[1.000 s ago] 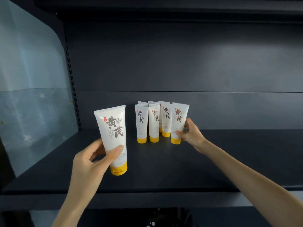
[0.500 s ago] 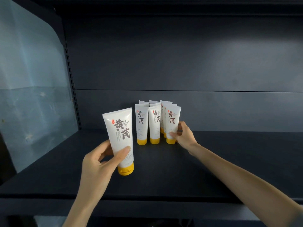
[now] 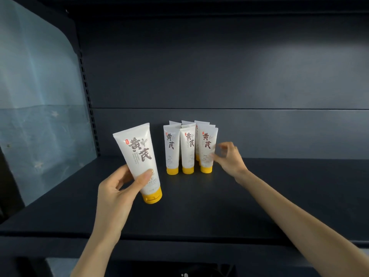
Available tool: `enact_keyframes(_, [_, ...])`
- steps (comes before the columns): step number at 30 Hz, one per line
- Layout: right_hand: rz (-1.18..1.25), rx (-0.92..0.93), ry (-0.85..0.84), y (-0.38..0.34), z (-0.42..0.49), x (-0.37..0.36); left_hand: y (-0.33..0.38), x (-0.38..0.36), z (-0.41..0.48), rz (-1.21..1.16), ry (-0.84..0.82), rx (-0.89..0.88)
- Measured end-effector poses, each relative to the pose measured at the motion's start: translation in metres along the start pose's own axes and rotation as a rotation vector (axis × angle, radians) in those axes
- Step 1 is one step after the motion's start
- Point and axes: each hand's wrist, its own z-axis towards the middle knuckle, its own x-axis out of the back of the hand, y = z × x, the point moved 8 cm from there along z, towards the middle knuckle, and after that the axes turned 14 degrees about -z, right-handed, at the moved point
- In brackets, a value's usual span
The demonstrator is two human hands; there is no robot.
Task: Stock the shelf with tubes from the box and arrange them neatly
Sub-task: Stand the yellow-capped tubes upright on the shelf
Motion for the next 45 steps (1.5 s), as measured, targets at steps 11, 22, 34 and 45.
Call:
enact_keyframes(11, [0.139, 0.674, -0.116, -0.118, -0.152, -0.008, 0.003, -0.034, -0.004, -0.118, -0.052, 0.007])
enact_keyframes(22, [0.128, 0.612, 0.124, -0.117, -0.163, -0.017, 0.009, -0.038, -0.021, -0.039, 0.024, -0.061])
enact_keyframes(34, [0.164, 0.642, -0.053, -0.156, -0.146, -0.043, 0.024, -0.006, -0.025, 0.111, -0.126, -0.038])
enact_keyframes(45, [0.277, 0.183, -0.064, -0.118, -0.065, -0.071, -0.002, 0.054, -0.046, 0.964, -0.249, 0.106])
